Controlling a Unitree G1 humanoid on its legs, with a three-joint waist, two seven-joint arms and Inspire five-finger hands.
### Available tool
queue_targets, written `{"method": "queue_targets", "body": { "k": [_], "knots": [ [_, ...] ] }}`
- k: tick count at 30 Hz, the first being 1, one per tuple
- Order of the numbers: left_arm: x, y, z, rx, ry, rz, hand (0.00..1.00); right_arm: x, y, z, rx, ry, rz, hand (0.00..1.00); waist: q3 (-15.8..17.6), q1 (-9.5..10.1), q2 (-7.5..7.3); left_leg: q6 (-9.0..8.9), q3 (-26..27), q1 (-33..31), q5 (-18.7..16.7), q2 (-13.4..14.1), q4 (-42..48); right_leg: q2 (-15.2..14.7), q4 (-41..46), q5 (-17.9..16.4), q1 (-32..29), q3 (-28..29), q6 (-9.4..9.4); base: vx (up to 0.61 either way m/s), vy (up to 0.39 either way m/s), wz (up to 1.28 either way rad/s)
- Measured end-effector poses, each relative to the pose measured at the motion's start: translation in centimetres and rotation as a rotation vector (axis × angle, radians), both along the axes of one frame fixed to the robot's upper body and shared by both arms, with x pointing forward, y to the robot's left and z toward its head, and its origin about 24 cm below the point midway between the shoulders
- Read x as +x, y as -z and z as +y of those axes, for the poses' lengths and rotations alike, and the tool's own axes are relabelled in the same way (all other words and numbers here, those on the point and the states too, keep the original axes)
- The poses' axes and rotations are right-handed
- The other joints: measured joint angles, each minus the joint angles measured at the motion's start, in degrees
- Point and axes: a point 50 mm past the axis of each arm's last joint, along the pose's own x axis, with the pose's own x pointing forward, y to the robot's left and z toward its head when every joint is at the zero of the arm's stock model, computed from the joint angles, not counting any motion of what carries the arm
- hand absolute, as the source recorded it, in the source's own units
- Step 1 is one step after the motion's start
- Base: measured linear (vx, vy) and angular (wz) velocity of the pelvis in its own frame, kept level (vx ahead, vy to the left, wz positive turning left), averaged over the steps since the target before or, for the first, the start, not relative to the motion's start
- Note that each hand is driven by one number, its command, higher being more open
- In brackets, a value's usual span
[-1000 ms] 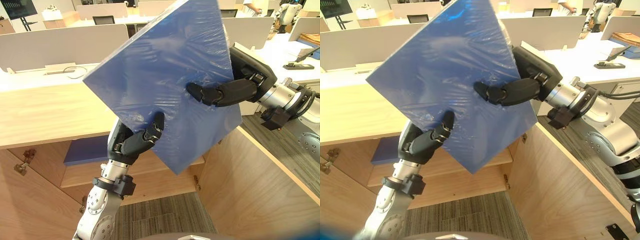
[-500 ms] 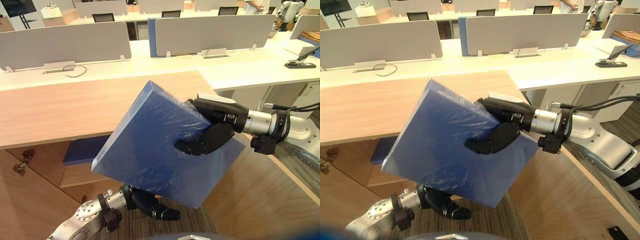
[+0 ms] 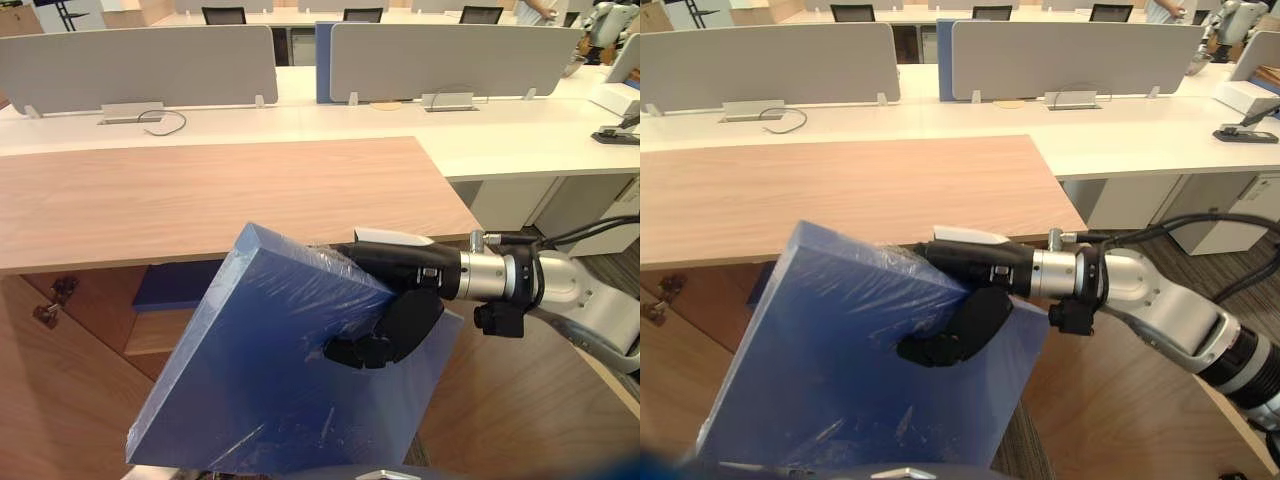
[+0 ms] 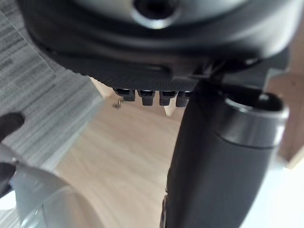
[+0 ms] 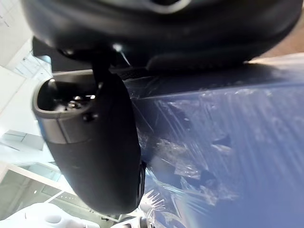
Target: Walk over to the cabinet, pick up the folder, carry it to the office cabinet, place the folder inside the office cabinet, then close the office cabinet door
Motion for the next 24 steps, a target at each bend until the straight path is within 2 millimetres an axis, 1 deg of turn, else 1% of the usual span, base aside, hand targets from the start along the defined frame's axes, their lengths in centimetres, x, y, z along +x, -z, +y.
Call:
{"method": "queue_targets", "body": {
  "k": [1, 2, 3, 4, 5, 6, 7, 8, 9, 10, 11, 13, 14, 15, 16, 17, 19, 20, 21, 22, 24],
  "knots": [
    [0.2, 0.9, -0.2, 0.043, -0.079, 0.000, 1.00, 0.0, 1.1, 0.2, -0.014, 0.012, 0.024, 0.00, 0.03, 0.21, -0.11, 0.11, -0.34, -0.42, 0.11, -0.09, 0.00, -0.12, -0.04, 0.00, -0.18, -0.37, 0.00, -0.02, 0.004, 0.14],
    [0.2, 1.4, -0.3, 0.059, -0.117, 0.006, 1.00, 0.0, 1.6, 0.2, -0.018, 0.020, 0.036, 0.00, 0.05, 0.23, -0.17, 0.19, -0.66, -0.66, 0.17, -0.11, 0.00, -0.19, -0.07, -0.01, -0.27, -0.59, 0.00, -0.01, -0.001, 0.19],
    [0.0, 2.4, -0.2, 0.104, -0.174, 0.030, 1.00, 0.2, 2.7, 0.4, -0.024, 0.042, 0.060, 0.00, 0.17, 0.25, -0.30, 0.25, -1.19, -0.92, 0.22, -0.12, 0.01, -0.21, -0.15, -0.02, -0.29, -0.94, -0.01, -0.01, -0.003, 0.15],
    [-0.3, 3.0, 0.0, 0.137, -0.189, 0.045, 1.00, 0.4, 3.2, 0.4, -0.030, 0.054, 0.068, 0.00, 0.21, 0.29, -0.36, 0.26, -1.27, -0.96, 0.24, -0.09, 0.01, -0.21, -0.17, -0.03, -0.29, -1.00, -0.02, 0.01, -0.006, 0.10],
    [-1.5, 4.6, 0.4, 0.227, -0.224, 0.111, 1.00, 0.9, 4.3, 0.6, -0.052, 0.085, 0.075, 0.00, 0.30, 0.36, -0.40, 0.26, -1.30, -0.99, 0.24, 0.02, 0.01, -0.21, -0.19, -0.07, -0.29, -1.04, -0.09, 0.00, 0.000, 0.00],
    [-2.2, 5.2, 0.6, 0.259, -0.232, 0.142, 1.00, 1.1, 4.7, 0.6, -0.066, 0.098, 0.072, 0.00, 0.36, 0.35, -0.39, 0.26, -1.30, -0.99, 0.24, 0.05, 0.02, -0.21, -0.20, -0.08, -0.29, -1.04, -0.10, 0.00, 0.000, 0.00],
    [-3.3, 6.2, 0.9, 0.305, -0.241, 0.199, 1.00, 1.5, 5.3, 0.5, -0.085, 0.122, 0.074, 0.00, 0.48, 0.36, -0.40, 0.27, -1.33, -0.99, 0.24, 0.11, 0.02, -0.20, -0.20, -0.11, -0.27, -1.07, -0.15, 0.00, 0.000, 0.00],
    [-4.9, 7.5, 1.8, 0.341, -0.314, 0.297, 1.00, 2.3, 6.4, 0.4, -0.109, 0.169, 0.077, 0.00, 0.72, 0.26, -0.48, 0.26, -1.51, -1.08, 0.24, 0.27, 0.02, -0.10, -0.19, -0.13, -0.29, -1.25, -0.19, 0.01, -0.011, 0.04],
    [-5.4, 7.8, 2.4, 0.355, -0.347, 0.324, 1.00, 2.7, 6.9, 0.4, -0.122, 0.191, 0.073, 0.00, 0.80, 0.35, -0.51, 0.25, -1.59, -1.08, 0.25, 0.32, 0.03, -0.06, -0.19, -0.14, -0.28, -1.30, -0.20, 0.00, -0.019, 0.04],
    [-6.4, 8.3, 3.3, 0.394, -0.415, 0.377, 1.00, 3.3, 8.0, 0.5, -0.146, 0.236, 0.075, 0.00, 0.84, 0.52, -0.44, 0.24, -1.61, -0.90, 0.26, 0.39, 0.03, 0.02, -0.19, -0.19, -0.05, -1.35, -0.27, 0.00, 0.000, 0.00],
    [-6.9, 8.6, 3.7, 0.411, -0.449, 0.405, 1.00, 3.6, 8.6, 0.5, -0.158, 0.259, 0.075, 0.00, 0.86, 0.52, -0.38, 0.24, -1.64, -0.82, 0.26, 0.40, 0.03, 0.02, -0.19, -0.21, 0.05, -1.39, -0.31, 0.00, 0.000, 0.00],
    [-8.7, 9.2, 4.5, 0.442, -0.542, 0.484, 1.00, 4.5, 10.9, 1.0, -0.222, 0.338, 0.057, 0.00, 1.06, 0.40, -0.16, 0.23, -2.02, -0.61, 0.26, 0.32, 0.03, -0.07, -0.20, -0.24, 0.49, -1.88, -0.31, -0.01, -0.006, 0.09],
    [-8.9, 9.3, 4.4, 0.428, -0.572, 0.492, 1.00, 4.7, 11.6, 1.1, -0.251, 0.356, 0.050, 0.00, 1.08, 0.43, -0.13, 0.18, -2.31, -0.62, 0.29, 0.26, 0.03, -0.11, -0.20, -0.27, 0.62, -2.11, -0.27, -0.02, -0.004, 0.17],
    [-9.0, 9.3, 4.2, 0.425, -0.596, 0.495, 1.00, 4.8, 13.2, 1.4, -0.304, 0.383, 0.055, 0.00, 1.09, 0.68, -0.13, 0.10, -2.71, -0.59, 0.35, 0.20, 0.05, -0.13, -0.17, -0.34, 0.82, -2.48, -0.20, -0.03, -0.003, 0.15],
    [-9.0, 9.3, 4.2, 0.427, -0.600, 0.494, 1.00, 4.7, 14.9, 2.1, -0.336, 0.386, 0.090, 0.00, 1.10, 0.93, -0.12, 0.08, -2.90, -0.59, 0.36, 0.20, 0.16, -0.18, -0.13, -0.39, 0.93, -2.64, -0.21, -0.03, -0.002, 0.12],
    [-9.0, 9.3, 4.2, 0.426, -0.602, 0.497, 1.00, 4.5, 15.7, 2.4, -0.350, 0.383, 0.116, 0.00, 1.15, 0.94, -0.05, 0.06, -2.98, -0.60, 0.37, 0.21, 0.18, -0.21, -0.10, -0.42, 0.95, -2.71, -0.22, -0.03, 0.000, 0.07],
    [-9.2, 9.4, 4.0, 0.410, -0.619, 0.509, 1.00, 3.3, 18.3, 4.4, -0.385, 0.322, 0.226, 0.00, 1.77, 0.66, 0.51, -0.01, -3.45, -0.46, 0.41, 0.21, 0.26, -0.31, 0.05, -0.66, 1.29, -3.35, -0.25, -0.02, -0.005, 0.10],
    [-9.2, 9.4, 3.9, 0.407, -0.619, 0.508, 1.00, 3.0, 18.9, 4.8, -0.393, 0.311, 0.256, 0.00, 2.03, 0.50, 0.66, -0.03, -3.79, -0.35, 0.42, 0.20, 0.27, -0.35, 0.11, -0.78, 1.52, -3.64, -0.24, -0.02, -0.018, 0.23],
    [-9.0, 9.4, 3.8, 0.403, -0.615, 0.503, 1.00, 2.5, 20.3, 5.3, -0.403, 0.308, 0.322, 0.00, 2.44, 0.43, 0.95, -0.11, -4.58, -0.32, 0.48, 0.17, 0.28, -0.41, 0.33, -1.10, 1.81, -4.20, -0.19, -0.02, -0.022, 0.28],
    [-8.9, 9.4, 3.7, 0.390, -0.624, 0.503, 1.00, 2.3, 21.2, 5.7, -0.400, 0.332, 0.369, 0.00, 2.96, 0.65, 1.32, -0.15, -5.13, -0.50, 0.62, 0.17, 0.22, -0.45, 0.75, -1.38, 1.69, -4.80, -0.21, -0.02, -0.028, 0.29],
    [-8.8, 9.4, 3.5, 0.367, -0.642, 0.502, 1.00, 2.7, 21.9, 5.5, -0.397, 0.397, 0.404, 0.00, 3.86, 0.80, 1.83, -0.11, -6.12, -0.83, 0.86, 0.03, 0.12, -0.64, 1.37, -1.85, 1.49, -5.76, -0.14, -0.02, -0.019, 0.26]
  ]
}}
